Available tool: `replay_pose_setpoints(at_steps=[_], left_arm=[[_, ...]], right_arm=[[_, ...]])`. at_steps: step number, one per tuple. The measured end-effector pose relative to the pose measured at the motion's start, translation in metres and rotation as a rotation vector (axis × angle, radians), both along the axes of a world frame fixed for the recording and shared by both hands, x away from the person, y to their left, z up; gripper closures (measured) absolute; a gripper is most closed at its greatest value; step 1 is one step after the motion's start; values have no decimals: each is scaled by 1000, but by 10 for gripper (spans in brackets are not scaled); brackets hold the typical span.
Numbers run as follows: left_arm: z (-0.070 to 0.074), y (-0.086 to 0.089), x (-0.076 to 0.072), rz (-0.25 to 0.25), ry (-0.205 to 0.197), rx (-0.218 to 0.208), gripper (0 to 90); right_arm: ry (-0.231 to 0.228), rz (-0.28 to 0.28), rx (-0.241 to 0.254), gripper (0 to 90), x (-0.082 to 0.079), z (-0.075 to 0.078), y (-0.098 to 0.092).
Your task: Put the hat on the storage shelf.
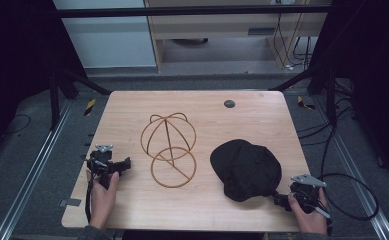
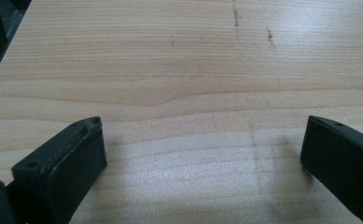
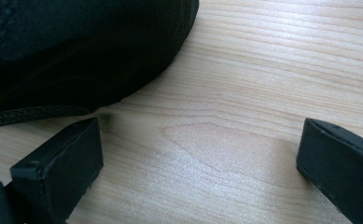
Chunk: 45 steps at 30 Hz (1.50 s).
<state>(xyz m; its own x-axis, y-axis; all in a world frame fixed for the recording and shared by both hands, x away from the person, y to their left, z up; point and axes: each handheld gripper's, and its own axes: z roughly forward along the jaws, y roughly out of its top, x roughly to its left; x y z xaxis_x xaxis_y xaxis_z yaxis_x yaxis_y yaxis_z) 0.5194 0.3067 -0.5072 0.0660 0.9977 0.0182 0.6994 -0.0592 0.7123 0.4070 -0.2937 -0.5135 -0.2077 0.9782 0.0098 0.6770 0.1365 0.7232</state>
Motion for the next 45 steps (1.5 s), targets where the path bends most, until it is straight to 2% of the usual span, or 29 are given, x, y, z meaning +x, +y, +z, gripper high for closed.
replay_pose_setpoints(at_steps=[7,8,10,12,14,16,19,22,23,25,27,29,30,32,33,34,36,41,42,44,45], left_arm=[[0,0,0,-1,0,-1,0],[0,0,0,2,-1,-2,0],[0,0,0,2,0,-2,0],[0,0,0,1,0,-2,0],[0,0,0,2,0,-3,0],[0,0,0,1,0,-2,0],[0,-1,-1,-1,0,-2,0],[0,-1,-1,-3,0,-2,0],[0,-1,-2,-6,0,-3,0],[0,-1,-2,-8,-1,-3,0],[0,-1,-2,-11,-1,-4,0],[0,-1,-3,-12,-1,-4,0],[0,-1,-3,-13,-1,-3,0],[0,-1,-3,-14,-1,-4,0],[0,-1,-3,-15,-1,-4,0],[0,-1,-3,-15,-1,-4,0],[0,-2,-3,-17,-1,-4,0],[0,-2,-3,-16,-1,-4,0],[0,-2,-3,-16,-1,-4,0],[0,-2,-3,-16,-1,-4,0],[0,-2,-3,-16,-1,-4,0]], right_arm=[[-3,-1,3,15,0,0,0],[0,3,2,68,-2,2,-2],[6,19,13,88,-4,6,-3],[4,30,3,87,-7,8,-4],[2,53,-28,87,-16,17,-5],[2,50,-28,85,-18,20,-6],[2,67,-24,83,-26,31,-6],[-20,82,-5,81,-34,46,-5],[-32,92,-14,83,-37,52,-5],[-32,93,-4,87,-38,55,-4],[-39,109,20,95,-43,71,-2],[-40,117,18,96,-44,77,-1],[-48,133,25,96,-45,87,3],[-50,144,22,96,-45,91,5],[-41,169,24,89,-43,101,12],[-41,169,24,89,-43,101,12],[-33,205,41,80,-39,112,23],[-2,238,5,69,-21,115,40],[-2,238,5,69,-21,115,40],[13,263,8,64,-8,117,52],[13,263,8,64,-8,117,52]])
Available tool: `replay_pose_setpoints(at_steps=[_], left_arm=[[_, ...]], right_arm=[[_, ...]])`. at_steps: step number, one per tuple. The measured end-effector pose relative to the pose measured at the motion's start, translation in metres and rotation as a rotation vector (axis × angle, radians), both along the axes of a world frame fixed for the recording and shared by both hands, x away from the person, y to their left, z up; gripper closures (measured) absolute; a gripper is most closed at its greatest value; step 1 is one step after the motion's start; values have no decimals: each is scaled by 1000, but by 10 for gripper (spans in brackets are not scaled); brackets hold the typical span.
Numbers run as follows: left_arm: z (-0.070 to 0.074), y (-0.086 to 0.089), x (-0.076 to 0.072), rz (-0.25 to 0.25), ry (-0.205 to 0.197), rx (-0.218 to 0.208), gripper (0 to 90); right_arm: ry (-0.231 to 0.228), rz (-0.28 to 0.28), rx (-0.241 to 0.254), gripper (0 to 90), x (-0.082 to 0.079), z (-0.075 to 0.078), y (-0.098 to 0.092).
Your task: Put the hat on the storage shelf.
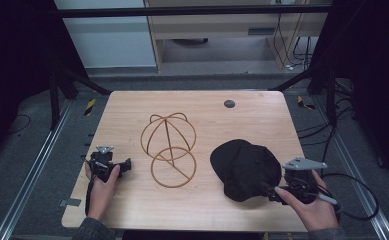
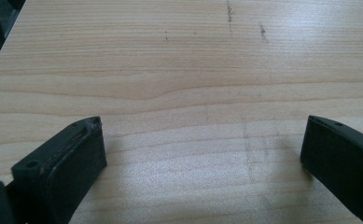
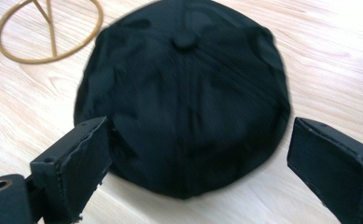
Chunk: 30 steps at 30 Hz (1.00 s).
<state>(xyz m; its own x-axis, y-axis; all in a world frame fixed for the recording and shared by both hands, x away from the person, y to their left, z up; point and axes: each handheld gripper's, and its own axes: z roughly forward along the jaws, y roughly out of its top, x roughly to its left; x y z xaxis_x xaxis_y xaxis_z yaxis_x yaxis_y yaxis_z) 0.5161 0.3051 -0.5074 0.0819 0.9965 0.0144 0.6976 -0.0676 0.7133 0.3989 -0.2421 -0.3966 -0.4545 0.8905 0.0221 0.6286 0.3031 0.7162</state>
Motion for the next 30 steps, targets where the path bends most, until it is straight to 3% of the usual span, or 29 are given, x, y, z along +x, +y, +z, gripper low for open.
replay_pose_setpoints(at_steps=[6,7,14,15,18,19,21,23,24,25,30], left_arm=[[0,-1,0,3,-2,1,0],[0,-1,0,3,0,1,0],[0,-2,1,1,0,1,0],[0,-2,1,0,0,1,0],[0,-2,1,0,0,1,0],[0,-2,1,-2,1,2,0],[0,-2,1,-2,1,1,0],[0,-2,1,-2,1,2,0],[0,-2,1,-2,1,2,0],[0,-2,0,-3,1,2,0],[0,-2,0,-4,3,3,0]], right_arm=[[33,23,-7,62,25,1,22],[50,15,-35,66,34,-2,27],[111,24,-43,123,53,-13,28],[128,29,-36,200,57,-15,27],[137,37,-25,274,59,-16,24],[147,49,-17,374,61,-17,22],[153,57,-12,422,61,-18,21],[147,75,13,601,61,-20,18],[147,75,13,601,61,-20,18],[146,81,31,722,61,-20,15],[135,91,46,818,64,-20,13]])
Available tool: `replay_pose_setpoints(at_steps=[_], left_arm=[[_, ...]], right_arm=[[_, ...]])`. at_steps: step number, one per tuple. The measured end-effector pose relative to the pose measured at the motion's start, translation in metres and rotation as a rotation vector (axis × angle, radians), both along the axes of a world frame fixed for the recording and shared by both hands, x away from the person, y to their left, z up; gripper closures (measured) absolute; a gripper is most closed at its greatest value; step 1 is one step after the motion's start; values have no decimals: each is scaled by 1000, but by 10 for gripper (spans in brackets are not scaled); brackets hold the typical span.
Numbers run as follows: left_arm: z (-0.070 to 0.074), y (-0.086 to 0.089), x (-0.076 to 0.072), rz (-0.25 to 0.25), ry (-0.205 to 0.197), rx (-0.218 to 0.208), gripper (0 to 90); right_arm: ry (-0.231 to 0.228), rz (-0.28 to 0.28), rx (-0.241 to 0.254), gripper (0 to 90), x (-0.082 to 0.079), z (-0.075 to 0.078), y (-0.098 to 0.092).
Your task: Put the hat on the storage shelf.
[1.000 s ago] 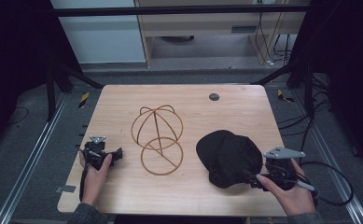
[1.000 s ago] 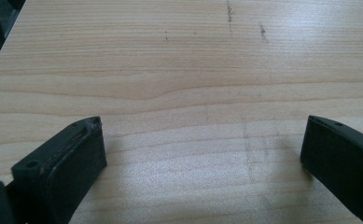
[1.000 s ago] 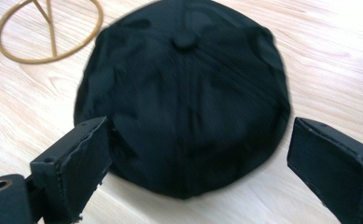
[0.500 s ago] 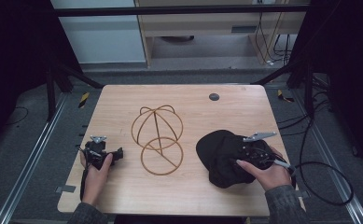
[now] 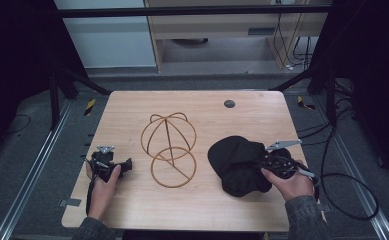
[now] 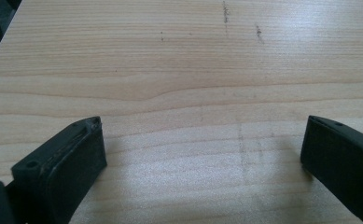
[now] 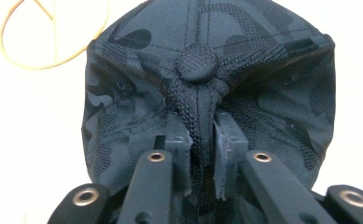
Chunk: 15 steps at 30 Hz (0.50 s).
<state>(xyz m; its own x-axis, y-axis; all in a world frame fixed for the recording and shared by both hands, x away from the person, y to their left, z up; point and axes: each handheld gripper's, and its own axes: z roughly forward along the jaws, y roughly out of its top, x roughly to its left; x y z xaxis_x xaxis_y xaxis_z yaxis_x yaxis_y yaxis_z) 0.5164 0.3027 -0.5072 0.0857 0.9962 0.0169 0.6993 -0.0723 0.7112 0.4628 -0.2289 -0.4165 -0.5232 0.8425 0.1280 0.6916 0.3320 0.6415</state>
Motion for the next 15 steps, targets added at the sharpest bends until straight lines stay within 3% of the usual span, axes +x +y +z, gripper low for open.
replay_pose_setpoints(at_steps=[15], left_arm=[[0,0,0,-2,-1,1,0]], right_arm=[[38,35,-12,862,12,21,4]])
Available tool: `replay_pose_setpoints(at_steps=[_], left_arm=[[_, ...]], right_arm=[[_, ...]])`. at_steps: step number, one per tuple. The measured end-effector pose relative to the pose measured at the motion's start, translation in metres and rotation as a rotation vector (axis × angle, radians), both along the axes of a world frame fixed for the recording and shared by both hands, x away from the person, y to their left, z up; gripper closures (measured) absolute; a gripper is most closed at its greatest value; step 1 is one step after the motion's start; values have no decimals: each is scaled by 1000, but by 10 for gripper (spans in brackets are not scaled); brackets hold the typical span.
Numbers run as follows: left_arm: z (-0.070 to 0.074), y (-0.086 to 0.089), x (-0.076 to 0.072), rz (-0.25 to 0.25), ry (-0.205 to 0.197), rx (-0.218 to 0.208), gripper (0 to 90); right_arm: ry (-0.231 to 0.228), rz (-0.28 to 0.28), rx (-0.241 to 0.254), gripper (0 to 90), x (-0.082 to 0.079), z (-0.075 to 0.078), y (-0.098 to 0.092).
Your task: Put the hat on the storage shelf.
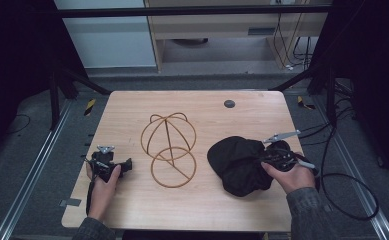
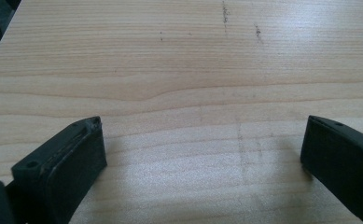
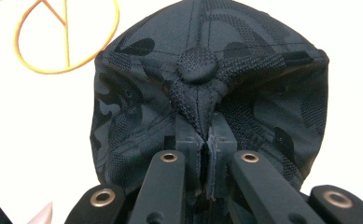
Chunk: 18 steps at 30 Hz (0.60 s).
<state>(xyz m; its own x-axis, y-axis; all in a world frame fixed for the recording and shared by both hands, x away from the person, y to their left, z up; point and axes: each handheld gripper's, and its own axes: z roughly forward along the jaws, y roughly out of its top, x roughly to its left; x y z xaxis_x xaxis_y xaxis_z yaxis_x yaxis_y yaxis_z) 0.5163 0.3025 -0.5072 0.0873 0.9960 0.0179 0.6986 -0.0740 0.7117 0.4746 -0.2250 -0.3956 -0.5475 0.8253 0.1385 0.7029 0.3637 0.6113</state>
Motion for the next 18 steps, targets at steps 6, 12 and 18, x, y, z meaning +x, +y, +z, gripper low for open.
replay_pose_setpoints(at_steps=[6,12,18], left_arm=[[0,0,0,2,-1,0,0],[0,0,0,3,-1,-1,0],[0,0,0,2,-1,0,0]], right_arm=[[0,15,15,865,8,22,2],[-21,16,41,866,13,42,1],[-83,-8,83,866,18,72,-6]])
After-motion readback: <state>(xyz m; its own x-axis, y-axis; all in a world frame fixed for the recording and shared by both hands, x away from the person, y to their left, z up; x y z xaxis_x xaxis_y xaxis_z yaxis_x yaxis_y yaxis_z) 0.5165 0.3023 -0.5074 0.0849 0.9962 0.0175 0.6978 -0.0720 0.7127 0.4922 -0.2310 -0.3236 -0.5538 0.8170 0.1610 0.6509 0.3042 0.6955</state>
